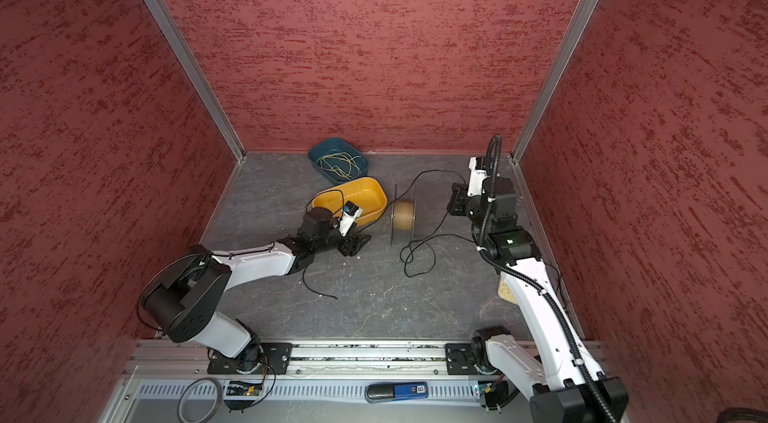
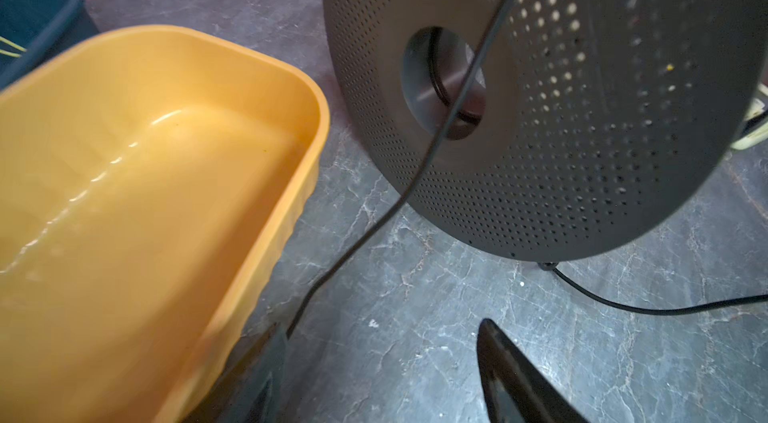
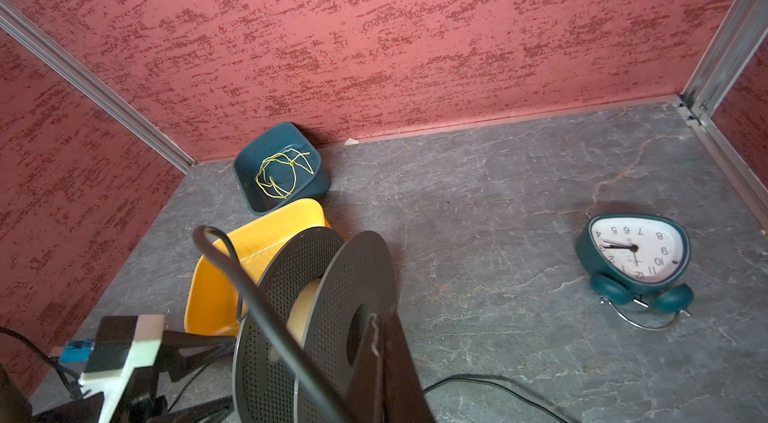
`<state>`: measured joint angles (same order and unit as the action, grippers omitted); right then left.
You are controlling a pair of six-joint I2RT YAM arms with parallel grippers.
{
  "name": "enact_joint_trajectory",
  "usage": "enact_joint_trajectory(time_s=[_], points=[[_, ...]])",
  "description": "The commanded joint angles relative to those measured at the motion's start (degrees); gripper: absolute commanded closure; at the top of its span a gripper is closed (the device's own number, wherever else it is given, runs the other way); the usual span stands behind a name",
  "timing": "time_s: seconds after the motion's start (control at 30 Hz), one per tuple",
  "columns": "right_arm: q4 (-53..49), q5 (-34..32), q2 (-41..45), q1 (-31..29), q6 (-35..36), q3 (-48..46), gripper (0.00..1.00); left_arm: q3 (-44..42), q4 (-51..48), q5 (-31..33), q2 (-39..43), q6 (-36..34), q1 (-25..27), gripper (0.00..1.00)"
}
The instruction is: Wrap the cables
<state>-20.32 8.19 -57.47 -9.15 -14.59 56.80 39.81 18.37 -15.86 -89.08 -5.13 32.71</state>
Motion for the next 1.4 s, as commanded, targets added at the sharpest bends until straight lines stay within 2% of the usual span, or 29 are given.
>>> enact_joint_trajectory(time_s=[0.0,0.37,0.63,0.73,0.83,0.9,0.97,1.03,1.13,1.17,1.23,1.33,1.37], points=[[-0.65,2.1,-0.36,0.39,-0.12,1.33,1.0,0.78,2.81,-5.15,0.78,-3.0,-0.21,0.27],[-1.24,2.8,-0.36,0.42,0.0,1.92,1.0,5.83,11.83,-9.33,-8.43,-6.76,-0.13,0.3],[-1.96,2.63,-0.01,0.5,-0.22,1.92,1.0,8.63,17.22,-7.89,-14.32,-5.84,-0.28,0.36],[-2.18,2.64,0.25,0.5,-0.24,2.01,1.0,10.5,15.25,-7.76,-14.94,-5.13,-0.15,0.47],[-2.67,1.72,0.55,0.59,-0.18,2.05,1.0,10.74,14.33,-7.73,-15.03,-4.9,0.16,0.64],[-3.14,0.33,0.61,0.79,-0.42,1.92,1.0,10.12,14.48,-7.4,-14.47,-4.35,0.4,0.68],[-3.68,-2.1,0.61,0.97,-0.85,1.62,1.0,9.38,14.21,-5.9,-13.5,-3.13,0.57,0.83],[-3.6,-5.48,0.69,1.35,-1.39,0.68,1.0,8.66,12.74,-5.62,-11.96,-3.05,0.93,0.92],[-4.48,-9.99,0.07,1.99,-2.45,-0.23,1.0,7.92,8.49,-2.34,-8.09,-3.14,1.93,0.99],[-4.93,-11.29,-0.36,2.25,-2.74,-0.44,0.97,7.87,5.83,-0.66,-6.6,-3.23,2.4,1.0],[-5.75,-13.19,-1.2,2.71,-3.18,-0.71,0.83,9.21,0.04,1.75,-3.68,-3.76,3.72,1.0],[-5.87,-14.56,-1.67,3.14,-3.25,-1.74,0.8,12.37,-8.38,5.19,0.76,-5.02,6.35,1.0],[-6.17,-15.3,-1.76,3.22,-3.1,-1.87,0.69,13.56,-11.43,6.38,2.02,-5.6,7.11,1.0]])
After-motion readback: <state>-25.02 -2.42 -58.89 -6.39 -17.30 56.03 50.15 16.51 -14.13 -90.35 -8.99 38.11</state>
